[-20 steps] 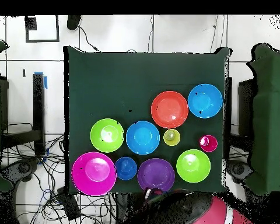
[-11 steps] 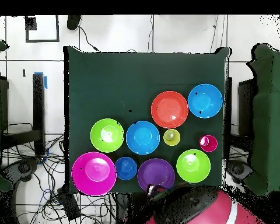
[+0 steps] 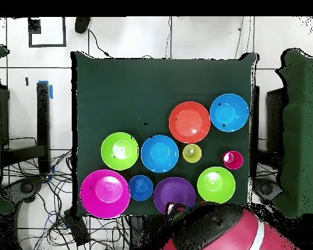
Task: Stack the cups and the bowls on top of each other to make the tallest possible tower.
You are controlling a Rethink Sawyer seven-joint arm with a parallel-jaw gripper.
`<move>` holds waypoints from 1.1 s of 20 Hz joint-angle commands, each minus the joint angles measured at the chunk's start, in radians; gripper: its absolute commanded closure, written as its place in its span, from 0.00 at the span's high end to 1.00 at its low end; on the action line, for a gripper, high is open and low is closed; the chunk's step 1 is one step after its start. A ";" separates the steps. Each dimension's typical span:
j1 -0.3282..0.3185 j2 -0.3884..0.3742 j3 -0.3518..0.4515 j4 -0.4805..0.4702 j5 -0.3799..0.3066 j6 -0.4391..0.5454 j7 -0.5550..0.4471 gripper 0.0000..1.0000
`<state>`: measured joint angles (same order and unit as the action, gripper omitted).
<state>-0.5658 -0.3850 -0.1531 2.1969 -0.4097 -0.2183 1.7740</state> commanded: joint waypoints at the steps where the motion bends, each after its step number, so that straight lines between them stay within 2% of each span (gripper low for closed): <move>1: 0.003 0.031 0.090 -0.131 0.016 -0.051 0.145 1.00; 12: 0.028 0.081 0.085 -0.167 0.018 -0.056 0.135 1.00; 22: 0.022 0.105 0.087 -0.188 0.008 -0.066 0.130 1.00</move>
<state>-0.5636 -0.3318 -0.1537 2.1689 -0.4103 -0.2213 1.7740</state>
